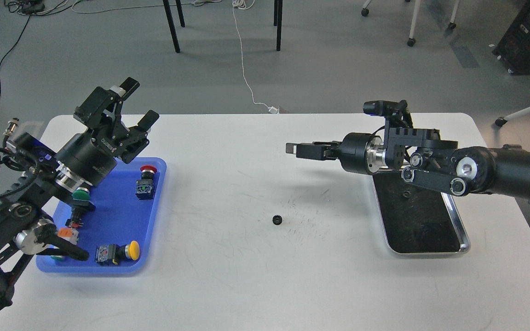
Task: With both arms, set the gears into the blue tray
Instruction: 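Reach the left gripper to the black part and grasp it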
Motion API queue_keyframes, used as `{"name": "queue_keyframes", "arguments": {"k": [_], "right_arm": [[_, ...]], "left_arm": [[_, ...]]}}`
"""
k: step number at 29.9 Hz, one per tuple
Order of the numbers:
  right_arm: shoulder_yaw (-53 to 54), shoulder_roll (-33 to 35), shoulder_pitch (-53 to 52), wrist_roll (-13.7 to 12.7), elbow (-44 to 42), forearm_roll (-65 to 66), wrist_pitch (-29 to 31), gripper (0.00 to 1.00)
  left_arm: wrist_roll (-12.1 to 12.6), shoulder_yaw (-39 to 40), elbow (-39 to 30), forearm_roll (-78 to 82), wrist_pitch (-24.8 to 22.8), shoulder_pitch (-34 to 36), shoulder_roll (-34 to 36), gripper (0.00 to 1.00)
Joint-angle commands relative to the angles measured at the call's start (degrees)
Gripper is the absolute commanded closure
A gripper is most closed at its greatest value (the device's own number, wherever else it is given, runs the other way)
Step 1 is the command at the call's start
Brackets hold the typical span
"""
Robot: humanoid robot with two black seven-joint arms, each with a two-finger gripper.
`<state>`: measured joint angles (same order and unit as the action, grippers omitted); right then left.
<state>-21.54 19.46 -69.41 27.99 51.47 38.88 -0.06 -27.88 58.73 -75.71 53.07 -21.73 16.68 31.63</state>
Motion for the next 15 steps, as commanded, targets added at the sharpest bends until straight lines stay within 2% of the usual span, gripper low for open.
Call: {"name": "queue_keyframes", "arguments": {"k": [1, 5, 7, 12, 15], "right_arm": [[17.18, 2.07, 11.73, 0.01, 0.38, -7.93, -0.29, 0.03], [38.28, 2.94, 25.26, 0.01, 1.69, -11.27, 0.59, 0.03], [44.27, 3.82, 29.49, 0.01, 2.92, -15.04, 2.25, 0.02], [50.98, 9.44, 36.53, 0.01, 5.21, -27.88, 13.58, 0.02], [52.21, 12.7, 39.34, 0.01, 5.3, -29.04, 17.98, 0.02]], "left_arm": [[-0.12, -1.51, -2.68, 9.31, 0.02, 1.34, -0.07, 0.02], [-0.12, -9.22, -3.92, 22.74, 0.11, 6.6, -0.25, 0.02], [-0.12, -14.58, -3.92, 30.21, 0.28, 10.11, -0.34, 0.02], [-0.12, -26.55, -1.64, 51.48, 0.81, 20.48, -5.25, 0.02], [-0.12, -31.29, 3.53, 62.12, 1.07, 25.67, -8.67, 0.02]]}}
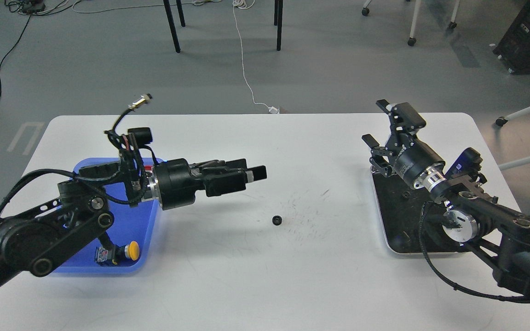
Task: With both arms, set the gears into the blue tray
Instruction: 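Reach the left gripper to the black part and grasp it, then carry the black part into the blue tray and release it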
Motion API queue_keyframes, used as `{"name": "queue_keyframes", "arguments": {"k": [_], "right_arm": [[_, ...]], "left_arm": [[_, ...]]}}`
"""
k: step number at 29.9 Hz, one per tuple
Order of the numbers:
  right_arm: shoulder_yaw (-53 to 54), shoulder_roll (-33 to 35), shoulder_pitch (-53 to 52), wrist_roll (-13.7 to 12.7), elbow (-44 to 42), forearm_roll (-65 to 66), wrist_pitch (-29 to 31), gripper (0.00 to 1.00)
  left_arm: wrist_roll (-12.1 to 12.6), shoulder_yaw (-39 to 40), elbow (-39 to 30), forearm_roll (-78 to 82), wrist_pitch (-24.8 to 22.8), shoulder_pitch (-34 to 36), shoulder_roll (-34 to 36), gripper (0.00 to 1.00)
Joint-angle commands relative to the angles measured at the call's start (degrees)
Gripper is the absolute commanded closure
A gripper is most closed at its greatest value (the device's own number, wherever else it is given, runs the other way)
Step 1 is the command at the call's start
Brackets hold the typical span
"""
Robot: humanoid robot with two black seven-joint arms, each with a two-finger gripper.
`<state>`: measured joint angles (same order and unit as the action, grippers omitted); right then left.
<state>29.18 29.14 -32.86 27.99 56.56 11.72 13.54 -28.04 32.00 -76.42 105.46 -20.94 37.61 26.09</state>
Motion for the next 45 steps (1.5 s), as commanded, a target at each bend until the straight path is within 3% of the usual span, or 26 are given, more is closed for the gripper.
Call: {"name": "queue_keyframes", "arguments": {"k": [1, 8, 13, 19, 25, 38, 41, 45], "right_arm": [[2.02, 3.55, 3.76, 0.01, 0.22, -1.88, 5.0, 0.02], [4.57, 6.63, 6.49, 0.01, 0.04, -2.41, 5.27, 0.02], [4.83, 6.89, 6.93, 0.01, 0.22, -2.41, 5.09, 0.02], [5.36, 7.25, 6.93, 0.01, 0.31, -2.41, 5.09, 0.02], [5.63, 7.25, 6.93, 0.01, 0.31, -2.41, 5.0, 0.02], [5.63, 7.25, 6.84, 0.01, 0.31, -2.41, 5.0, 0.02], [5.63, 7.25, 6.84, 0.01, 0.39, -2.41, 5.0, 0.02], [5.54, 7.25, 6.75, 0.01, 0.48, -2.41, 4.92, 0.02]], "left_arm": [[0.04, -6.75, 5.91, 12.89, 0.81, 6.41, -4.63, 0.02], [0.04, -19.25, 19.7, 19.54, 10.03, 13.54, -16.23, 0.04], [0.04, -21.18, 26.75, 19.54, 10.83, 14.95, -20.28, 0.07], [0.04, -25.49, 27.73, 19.54, 10.83, 14.95, -19.41, 0.22], [0.04, -25.58, 28.08, 19.54, 10.75, 14.25, -18.97, 0.3], [0.04, -25.58, 28.25, 19.54, 10.75, 12.23, -18.0, 0.81], [0.04, -25.49, 28.25, 19.54, 10.75, 12.31, -17.91, 0.88], [0.04, -24.7, 26.85, 19.54, 10.75, 13.28, -16.08, 0.88]]}}
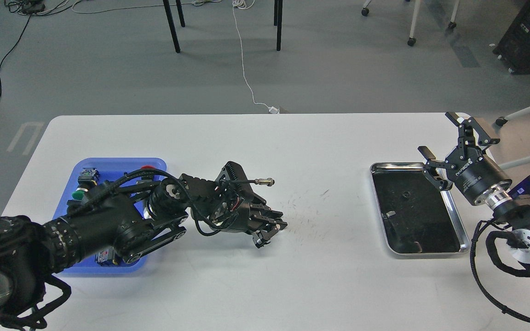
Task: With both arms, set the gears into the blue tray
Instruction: 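Carry the black part into the blue tray and release it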
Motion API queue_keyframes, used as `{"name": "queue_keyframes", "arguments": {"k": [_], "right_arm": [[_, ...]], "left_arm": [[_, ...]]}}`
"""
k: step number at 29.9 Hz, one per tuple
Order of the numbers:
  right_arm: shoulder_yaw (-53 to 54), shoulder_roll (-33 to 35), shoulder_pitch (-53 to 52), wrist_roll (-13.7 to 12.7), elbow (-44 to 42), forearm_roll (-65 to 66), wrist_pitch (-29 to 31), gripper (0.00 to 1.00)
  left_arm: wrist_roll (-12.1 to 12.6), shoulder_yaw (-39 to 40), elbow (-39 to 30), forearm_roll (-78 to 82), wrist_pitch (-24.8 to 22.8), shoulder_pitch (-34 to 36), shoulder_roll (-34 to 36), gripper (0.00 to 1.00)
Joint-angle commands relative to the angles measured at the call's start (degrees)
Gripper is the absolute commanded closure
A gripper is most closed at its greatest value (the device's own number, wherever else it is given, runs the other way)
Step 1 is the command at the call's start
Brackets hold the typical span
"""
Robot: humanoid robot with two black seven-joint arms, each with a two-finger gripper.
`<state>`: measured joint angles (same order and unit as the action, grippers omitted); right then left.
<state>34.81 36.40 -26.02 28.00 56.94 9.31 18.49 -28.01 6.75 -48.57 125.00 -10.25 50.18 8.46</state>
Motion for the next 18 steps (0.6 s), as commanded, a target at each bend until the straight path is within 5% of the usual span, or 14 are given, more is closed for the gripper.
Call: {"name": "queue_keyframes", "arguments": {"k": [1, 11, 18], "right_arm": [[-0.09, -0.01, -0.17, 0.0, 0.28, 0.0, -0.04, 0.02], [-0.36, -0.8, -1.23, 0.0, 1.07, 0.09, -0.21, 0.02], [-0.8, -1.24, -1.14, 0.0, 1.16, 0.26, -0.21, 0.02]], "left_arm": [[0.01, 0.63, -2.4, 0.0, 0.05, 1.24, 2.87, 0.88], [0.01, 0.54, -18.75, -3.35, -4.34, 7.04, 25.44, 0.87], [0.01, 0.71, -19.99, -4.59, -4.87, 0.02, 39.61, 0.85]]}}
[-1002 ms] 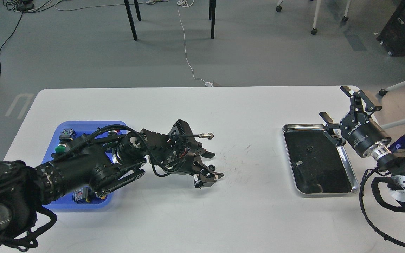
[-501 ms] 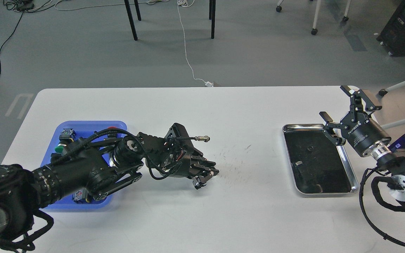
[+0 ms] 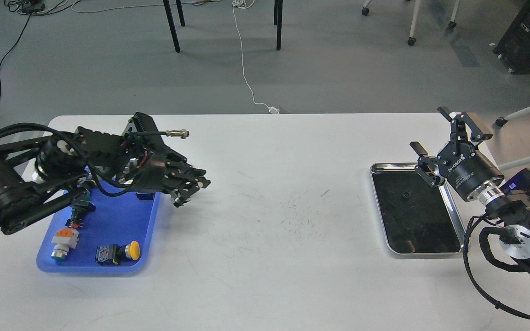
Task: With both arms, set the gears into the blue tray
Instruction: 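Carry the black part into the blue tray and release it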
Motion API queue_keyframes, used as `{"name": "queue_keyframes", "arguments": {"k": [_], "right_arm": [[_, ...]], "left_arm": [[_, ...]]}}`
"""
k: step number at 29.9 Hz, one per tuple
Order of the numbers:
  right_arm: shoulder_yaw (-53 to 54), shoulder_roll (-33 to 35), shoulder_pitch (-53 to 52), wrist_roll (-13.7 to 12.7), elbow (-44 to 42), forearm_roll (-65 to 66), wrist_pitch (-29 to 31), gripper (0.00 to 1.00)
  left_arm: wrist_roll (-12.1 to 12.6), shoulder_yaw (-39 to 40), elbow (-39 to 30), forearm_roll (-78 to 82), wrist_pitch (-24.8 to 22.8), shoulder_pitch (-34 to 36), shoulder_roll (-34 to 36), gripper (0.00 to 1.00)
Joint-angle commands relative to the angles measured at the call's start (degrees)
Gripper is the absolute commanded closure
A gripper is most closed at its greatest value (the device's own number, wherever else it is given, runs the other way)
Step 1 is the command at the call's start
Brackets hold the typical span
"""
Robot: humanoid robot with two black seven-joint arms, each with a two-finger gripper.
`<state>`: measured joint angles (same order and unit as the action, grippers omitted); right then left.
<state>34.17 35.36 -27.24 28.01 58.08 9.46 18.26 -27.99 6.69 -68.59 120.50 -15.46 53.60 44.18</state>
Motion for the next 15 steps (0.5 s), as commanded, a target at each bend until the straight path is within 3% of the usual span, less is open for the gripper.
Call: {"name": "queue_keyframes", "arguments": {"k": [1, 5, 15], "right_arm": [[-0.16, -0.29, 0.08, -0.01, 0.02, 0.03, 0.02, 0.02], [-0.16, -1.08, 0.08, -0.01, -0.07, 0.12, 0.02, 0.02], [-0.16, -1.17, 0.08, -0.01, 0.01, 0.12, 0.02, 0.02]], "left_arm": [[-0.01, 0.78, 0.12, -0.09, 0.43, -3.94, 4.68, 0.85], [-0.01, 0.78, 0.91, -0.26, 1.57, -5.96, 6.71, 0.85], [-0.01, 3.59, 10.67, 0.26, 3.86, -11.24, 4.42, 0.85]]}}
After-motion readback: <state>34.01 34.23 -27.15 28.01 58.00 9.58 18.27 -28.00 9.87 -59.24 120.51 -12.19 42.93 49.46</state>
